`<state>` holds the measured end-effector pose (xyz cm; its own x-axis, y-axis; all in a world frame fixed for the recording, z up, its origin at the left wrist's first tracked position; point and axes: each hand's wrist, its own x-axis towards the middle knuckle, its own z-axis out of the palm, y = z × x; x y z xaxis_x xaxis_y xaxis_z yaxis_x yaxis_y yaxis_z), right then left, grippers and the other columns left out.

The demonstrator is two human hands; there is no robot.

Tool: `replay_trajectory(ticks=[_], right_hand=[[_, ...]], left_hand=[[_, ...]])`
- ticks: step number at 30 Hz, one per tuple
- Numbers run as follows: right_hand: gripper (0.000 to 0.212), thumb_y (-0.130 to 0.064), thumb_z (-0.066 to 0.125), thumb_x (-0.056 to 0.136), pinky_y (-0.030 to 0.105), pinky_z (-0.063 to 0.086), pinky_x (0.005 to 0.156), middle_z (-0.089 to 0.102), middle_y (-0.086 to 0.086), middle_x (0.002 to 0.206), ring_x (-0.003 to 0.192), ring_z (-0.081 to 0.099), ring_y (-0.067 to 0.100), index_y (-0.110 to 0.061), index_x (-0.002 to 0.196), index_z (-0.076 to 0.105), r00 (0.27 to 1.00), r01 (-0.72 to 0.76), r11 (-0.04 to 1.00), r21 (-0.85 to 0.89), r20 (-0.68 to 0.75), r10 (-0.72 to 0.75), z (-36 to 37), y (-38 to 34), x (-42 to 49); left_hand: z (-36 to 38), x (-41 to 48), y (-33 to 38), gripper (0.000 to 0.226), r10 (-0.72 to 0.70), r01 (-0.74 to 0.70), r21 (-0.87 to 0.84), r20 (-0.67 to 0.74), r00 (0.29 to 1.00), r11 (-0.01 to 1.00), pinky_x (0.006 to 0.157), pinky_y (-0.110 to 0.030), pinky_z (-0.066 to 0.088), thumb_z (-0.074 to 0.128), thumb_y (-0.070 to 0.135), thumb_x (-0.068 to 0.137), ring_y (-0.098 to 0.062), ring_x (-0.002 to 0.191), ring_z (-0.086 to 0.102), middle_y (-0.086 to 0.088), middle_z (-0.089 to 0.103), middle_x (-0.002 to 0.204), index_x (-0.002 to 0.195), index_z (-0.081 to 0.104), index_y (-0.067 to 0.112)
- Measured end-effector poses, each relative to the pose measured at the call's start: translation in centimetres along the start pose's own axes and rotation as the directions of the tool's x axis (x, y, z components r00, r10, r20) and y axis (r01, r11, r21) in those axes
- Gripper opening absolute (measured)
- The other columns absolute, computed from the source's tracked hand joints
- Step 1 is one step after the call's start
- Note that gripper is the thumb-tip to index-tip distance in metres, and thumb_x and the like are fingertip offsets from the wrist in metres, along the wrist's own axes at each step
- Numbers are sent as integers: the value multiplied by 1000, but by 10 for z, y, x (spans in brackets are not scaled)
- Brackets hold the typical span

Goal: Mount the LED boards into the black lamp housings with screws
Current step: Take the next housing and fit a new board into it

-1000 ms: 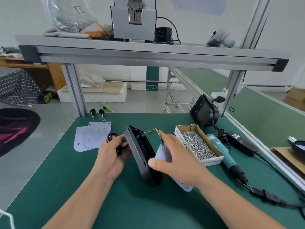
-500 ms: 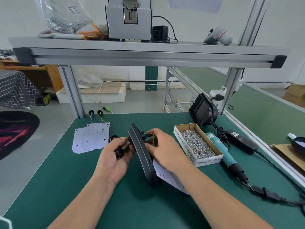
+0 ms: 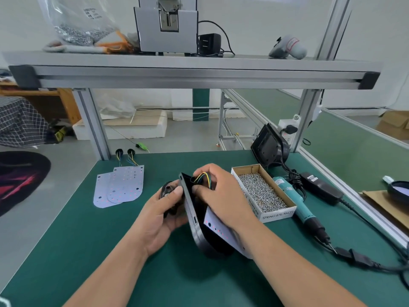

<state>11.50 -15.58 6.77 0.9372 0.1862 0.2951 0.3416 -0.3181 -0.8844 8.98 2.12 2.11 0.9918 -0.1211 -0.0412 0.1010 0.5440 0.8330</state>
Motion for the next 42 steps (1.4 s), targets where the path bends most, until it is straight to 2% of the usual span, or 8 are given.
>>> replay_trajectory(ticks=[8, 12, 15, 21, 24, 29, 36, 42], right_hand=[[26, -5, 74, 85, 48, 58, 89, 77, -3, 90, 87, 72, 23, -27, 98, 75, 999, 34, 999, 32, 15, -35, -4, 0, 1], [23, -12, 78, 85, 40, 57, 85, 76, -7, 88, 85, 70, 19, -29, 99, 74, 999, 32, 999, -44, -14, -33, -7, 0, 3], [20, -17, 78, 86, 31, 54, 80, 74, -11, 86, 83, 67, 9, -32, 97, 75, 999, 47, 987, -150, 19, -45, -11, -2, 4], [14, -26, 72, 90, 43, 54, 79, 70, -7, 85, 84, 64, 17, -33, 102, 70, 992, 96, 926, -364, 107, -61, -2, -7, 0], [12, -25, 72, 90, 44, 52, 81, 67, -6, 88, 86, 63, 17, -33, 99, 72, 993, 100, 916, -388, 95, -68, -2, -9, -1], [10, -23, 69, 90, 37, 48, 75, 56, -6, 86, 82, 58, 16, -31, 95, 73, 991, 133, 892, -432, 88, -105, -2, -11, -1], [18, -20, 63, 93, 40, 49, 79, 60, -4, 91, 87, 59, 17, -24, 106, 73, 970, 216, 872, -439, 196, -141, -13, -16, -5], [13, -23, 65, 96, 42, 49, 80, 69, -2, 98, 92, 62, 21, -23, 109, 68, 973, 230, 846, -480, 94, -211, -11, -21, -11]], left_hand=[[-4, 0, 0, 55, -40, 40, -6, 33, 999, 999, 88, -41, 62, 83, 21, 83, -28, 106, 73, -21, 73, 123, 130, 68, -3], [-6, 0, 3, 52, -15, 15, -18, 35, 999, 1000, 102, -48, 58, 76, 16, 92, -29, 110, 69, -19, 70, 123, 138, 61, -5], [-6, -1, 3, 40, 3, -3, -31, 23, 1000, 1000, 91, -45, 62, 65, 16, 99, -25, 102, 72, -15, 73, 119, 135, 65, 1], [-1, -2, -1, 31, 71, -72, -84, -20, 997, 994, 91, -37, 62, 69, 14, 93, -24, 102, 68, -13, 72, 115, 124, 69, 8], [2, -3, -1, 24, 96, -98, -80, -25, 995, 992, 88, -34, 62, 73, 12, 92, -22, 100, 69, -11, 72, 112, 116, 71, 11], [6, -4, 2, 51, 119, -119, -53, -5, 993, 992, 86, -33, 61, 85, 17, 79, -24, 103, 69, -13, 71, 118, 125, 65, 11], [10, -7, 6, 30, 138, -139, -53, -24, 990, 989, 82, -31, 62, 74, 7, 85, -21, 98, 73, -11, 74, 112, 115, 73, 15], [16, -9, 11, 36, 168, -168, -41, -1, 986, 985, 86, -33, 62, 71, 3, 86, -23, 100, 72, -14, 73, 112, 121, 66, 7]])
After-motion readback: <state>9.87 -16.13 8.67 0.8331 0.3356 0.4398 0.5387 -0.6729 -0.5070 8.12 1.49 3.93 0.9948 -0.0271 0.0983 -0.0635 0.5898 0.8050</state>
